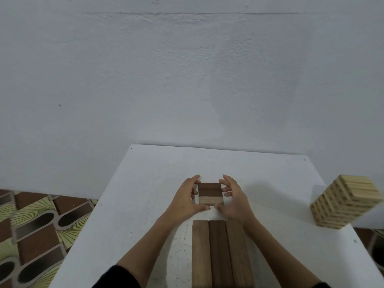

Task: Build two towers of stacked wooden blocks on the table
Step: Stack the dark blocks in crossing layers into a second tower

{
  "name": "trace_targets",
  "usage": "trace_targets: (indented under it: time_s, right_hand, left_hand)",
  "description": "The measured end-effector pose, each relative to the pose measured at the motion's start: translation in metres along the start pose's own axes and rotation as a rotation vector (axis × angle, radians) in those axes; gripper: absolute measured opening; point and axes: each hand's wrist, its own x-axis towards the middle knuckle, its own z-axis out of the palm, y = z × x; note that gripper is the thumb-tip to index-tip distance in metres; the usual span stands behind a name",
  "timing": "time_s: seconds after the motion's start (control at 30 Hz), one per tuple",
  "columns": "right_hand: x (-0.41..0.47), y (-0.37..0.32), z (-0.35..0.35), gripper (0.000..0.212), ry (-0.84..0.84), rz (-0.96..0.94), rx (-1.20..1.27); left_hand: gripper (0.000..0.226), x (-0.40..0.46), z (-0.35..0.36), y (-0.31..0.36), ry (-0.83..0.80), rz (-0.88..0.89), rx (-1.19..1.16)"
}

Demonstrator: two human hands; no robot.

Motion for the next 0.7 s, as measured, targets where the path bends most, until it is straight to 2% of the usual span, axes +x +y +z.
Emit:
trace_targets:
  time_s: [0.17, 0.43, 0.7]
  right_hand:
    - [0.001, 0.000, -0.002, 0.091, -0.023, 0.002, 0.002]
    - [0.003, -0.002, -0.006, 0.083, -0.072, -0.001, -0.046]
    - [0.001, -0.024, -0.024, 0.081, -0.165, 0.061, 0.050]
  left_hand:
    - [0.093, 0.001, -0.005, -0.001, -0.034, -0.015, -0.024]
    - [0.090, 0.002, -0.004, -0.003, -0.025, -0.049, -0.070]
    - [0.095, 0.001, -0.009, 0.008, -0.023, -0.093, -0.067]
